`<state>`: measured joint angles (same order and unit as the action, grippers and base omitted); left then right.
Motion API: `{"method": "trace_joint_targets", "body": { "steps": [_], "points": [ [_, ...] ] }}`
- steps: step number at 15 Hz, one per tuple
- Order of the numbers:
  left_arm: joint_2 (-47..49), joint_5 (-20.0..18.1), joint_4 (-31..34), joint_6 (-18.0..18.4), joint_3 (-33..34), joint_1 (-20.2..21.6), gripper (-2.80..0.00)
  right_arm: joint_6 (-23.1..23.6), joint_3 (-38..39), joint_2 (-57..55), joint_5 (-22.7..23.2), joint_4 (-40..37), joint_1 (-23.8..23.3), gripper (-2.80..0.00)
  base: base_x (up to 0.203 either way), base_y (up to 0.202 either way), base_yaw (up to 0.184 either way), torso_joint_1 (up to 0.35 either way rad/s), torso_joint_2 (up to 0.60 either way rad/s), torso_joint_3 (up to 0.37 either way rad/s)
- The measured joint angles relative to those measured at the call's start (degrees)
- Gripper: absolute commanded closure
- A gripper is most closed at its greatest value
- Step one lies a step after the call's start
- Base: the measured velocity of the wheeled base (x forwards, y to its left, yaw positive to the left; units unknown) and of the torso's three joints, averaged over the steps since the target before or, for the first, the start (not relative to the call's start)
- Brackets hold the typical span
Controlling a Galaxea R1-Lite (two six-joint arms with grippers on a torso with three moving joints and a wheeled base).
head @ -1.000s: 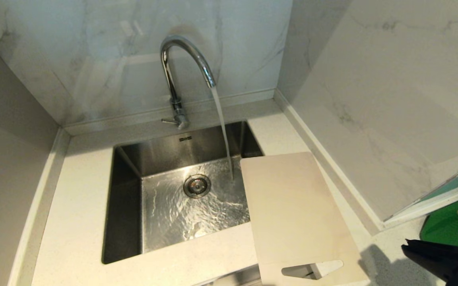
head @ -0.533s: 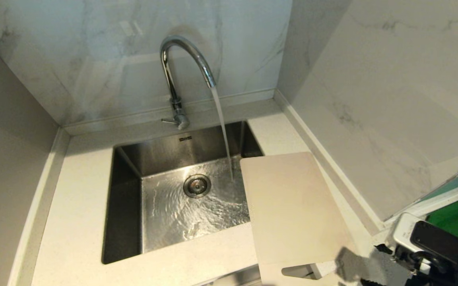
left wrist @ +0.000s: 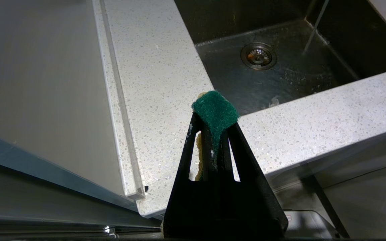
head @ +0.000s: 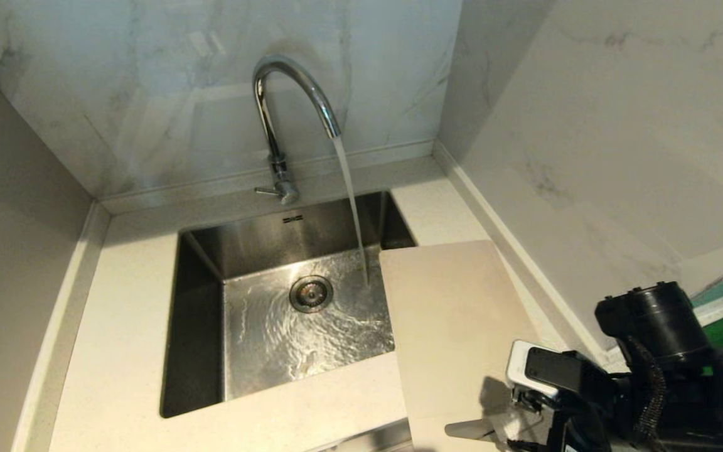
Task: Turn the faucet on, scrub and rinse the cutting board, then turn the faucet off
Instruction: Pick up the cutting board
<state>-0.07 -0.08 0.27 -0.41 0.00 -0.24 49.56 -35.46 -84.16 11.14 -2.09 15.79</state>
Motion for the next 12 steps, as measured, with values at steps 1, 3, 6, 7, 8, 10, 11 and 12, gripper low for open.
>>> {"method": "trace_joint_targets", "body": {
  "steps": [1, 3, 6, 7, 8, 10, 11, 12],
  "points": [
    [0.0, 0.0, 0.0, 0.0, 0.0, 0.0, 0.00, 1.1, -0.1, -1.4, -0.8, 0.1, 1.2, -2.80, 0.000, 0.000, 0.000, 0.000, 0.00, 0.000],
    [0.0, 0.0, 0.0, 0.0, 0.0, 0.0, 0.00, 1.5, -0.2, -3.3, -4.6, 0.1, 4.7, -2.80, 0.000, 0.000, 0.000, 0.000, 0.00, 0.000],
    [0.0, 0.0, 0.0, 0.0, 0.0, 0.0, 0.00, 1.7, 0.2, -3.8, -8.9, -0.1, 9.1, -2.80, 0.000, 0.000, 0.000, 0.000, 0.00, 0.000],
    [0.0, 0.0, 0.0, 0.0, 0.0, 0.0, 0.00, 2.1, 0.2, -3.7, -9.7, -0.1, 10.2, -2.80, 0.000, 0.000, 0.000, 0.000, 0.00, 0.000],
    [0.0, 0.0, 0.0, 0.0, 0.0, 0.0, 0.00, 2.6, 0.3, -3.6, -9.9, -0.1, 11.0, -2.80, 0.000, 0.000, 0.000, 0.000, 0.00, 0.000],
    [0.0, 0.0, 0.0, 0.0, 0.0, 0.0, 0.00, 4.5, 0.3, -3.6, -10.0, -0.2, 11.8, -2.80, 0.000, 0.000, 0.000, 0.000, 0.00, 0.000],
    [0.0, 0.0, 0.0, 0.0, 0.0, 0.0, 0.00, 5.4, 0.3, -3.6, -10.0, -0.3, 11.9, -2.80, 0.000, 0.000, 0.000, 0.000, 0.00, 0.000],
    [0.0, 0.0, 0.0, 0.0, 0.0, 0.0, 0.00, 6.1, 0.4, -3.6, -9.9, -1.0, 12.0, -2.80, 0.000, 0.000, 0.000, 0.000, 0.00, 0.000]
  ]
}}
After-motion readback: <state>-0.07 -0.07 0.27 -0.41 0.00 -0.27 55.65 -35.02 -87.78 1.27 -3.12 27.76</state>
